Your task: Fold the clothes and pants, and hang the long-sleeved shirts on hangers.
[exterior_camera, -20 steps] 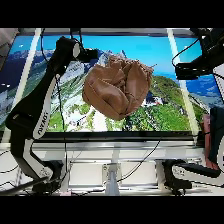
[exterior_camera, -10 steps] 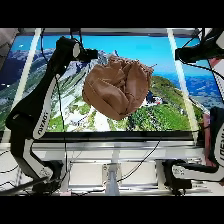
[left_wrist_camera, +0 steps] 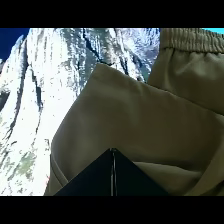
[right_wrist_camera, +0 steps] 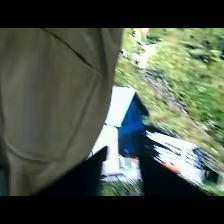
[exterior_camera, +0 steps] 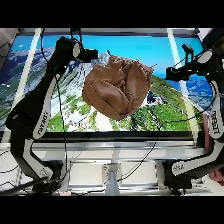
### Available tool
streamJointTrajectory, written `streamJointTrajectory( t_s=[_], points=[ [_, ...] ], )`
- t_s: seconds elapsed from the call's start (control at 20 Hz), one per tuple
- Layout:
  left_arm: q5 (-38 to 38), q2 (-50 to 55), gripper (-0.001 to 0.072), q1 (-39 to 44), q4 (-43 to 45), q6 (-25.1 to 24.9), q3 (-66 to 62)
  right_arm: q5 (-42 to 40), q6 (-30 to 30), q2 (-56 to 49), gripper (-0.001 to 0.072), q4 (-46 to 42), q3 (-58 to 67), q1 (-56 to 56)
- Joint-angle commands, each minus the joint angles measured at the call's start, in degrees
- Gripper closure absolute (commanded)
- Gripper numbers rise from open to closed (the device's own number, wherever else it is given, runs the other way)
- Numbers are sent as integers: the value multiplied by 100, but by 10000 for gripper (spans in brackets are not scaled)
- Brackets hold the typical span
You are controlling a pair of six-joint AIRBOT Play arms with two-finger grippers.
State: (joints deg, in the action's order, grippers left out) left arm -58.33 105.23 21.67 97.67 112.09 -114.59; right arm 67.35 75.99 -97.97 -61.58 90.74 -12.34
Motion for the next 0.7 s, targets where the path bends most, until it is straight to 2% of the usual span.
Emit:
streamJointTrajectory(
  t_s=[0.0,0.15,0.3,0.65],
  points=[
    [2,4,680,2,-2,-2,2,-852,-188,-501,200,1513,-105,-199],
    [2,4,680,2,0,-2,2,-1333,-146,-820,191,1858,-103,-70],
    [2,13,680,2,2,-2,2,-1613,-140,-1121,149,1934,-103,153],
    [-2,133,679,2,2,-4,2,-2702,662,-1469,150,1587,-98,629]
  ],
)
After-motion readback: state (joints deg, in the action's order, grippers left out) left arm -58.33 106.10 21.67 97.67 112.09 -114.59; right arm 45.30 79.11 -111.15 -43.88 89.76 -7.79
